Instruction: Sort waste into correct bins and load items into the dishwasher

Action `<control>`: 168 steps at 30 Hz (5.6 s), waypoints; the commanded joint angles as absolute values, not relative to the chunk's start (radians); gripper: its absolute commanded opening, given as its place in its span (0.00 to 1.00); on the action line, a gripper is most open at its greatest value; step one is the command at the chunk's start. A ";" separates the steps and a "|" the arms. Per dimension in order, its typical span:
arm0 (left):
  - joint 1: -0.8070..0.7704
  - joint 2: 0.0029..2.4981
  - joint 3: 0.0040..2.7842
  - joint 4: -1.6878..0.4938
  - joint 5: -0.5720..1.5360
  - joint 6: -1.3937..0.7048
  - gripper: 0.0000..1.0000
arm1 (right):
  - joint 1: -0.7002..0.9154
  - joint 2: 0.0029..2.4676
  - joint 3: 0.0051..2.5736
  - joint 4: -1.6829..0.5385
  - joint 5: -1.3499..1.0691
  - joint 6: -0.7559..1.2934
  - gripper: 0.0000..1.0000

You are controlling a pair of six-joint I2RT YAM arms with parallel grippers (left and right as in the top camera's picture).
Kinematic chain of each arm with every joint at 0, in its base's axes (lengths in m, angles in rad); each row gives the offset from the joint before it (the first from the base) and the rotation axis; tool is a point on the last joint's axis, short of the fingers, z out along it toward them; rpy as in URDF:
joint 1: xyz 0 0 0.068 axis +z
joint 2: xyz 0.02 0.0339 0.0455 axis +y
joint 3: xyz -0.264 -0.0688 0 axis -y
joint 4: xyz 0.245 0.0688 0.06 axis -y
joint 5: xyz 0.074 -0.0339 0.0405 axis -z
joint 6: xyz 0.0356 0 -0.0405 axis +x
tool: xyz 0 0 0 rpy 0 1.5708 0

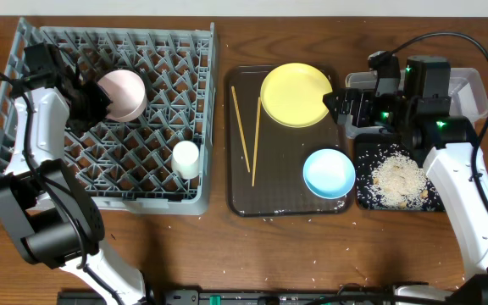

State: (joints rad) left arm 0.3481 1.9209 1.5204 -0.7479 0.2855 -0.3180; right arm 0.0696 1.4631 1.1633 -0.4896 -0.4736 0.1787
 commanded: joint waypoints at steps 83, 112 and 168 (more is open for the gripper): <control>-0.525 1.832 1.410 -0.780 -0.875 -0.348 0.78 | 0.066 1.444 1.165 -0.491 -0.474 0.186 0.99; -0.651 1.774 1.313 -0.551 0.257 -0.747 0.79 | 0.040 1.416 1.166 -0.403 -0.475 0.271 0.99; -0.741 1.855 1.326 -0.489 -0.025 -0.490 0.07 | -0.221 1.373 1.173 -0.696 0.437 0.579 0.99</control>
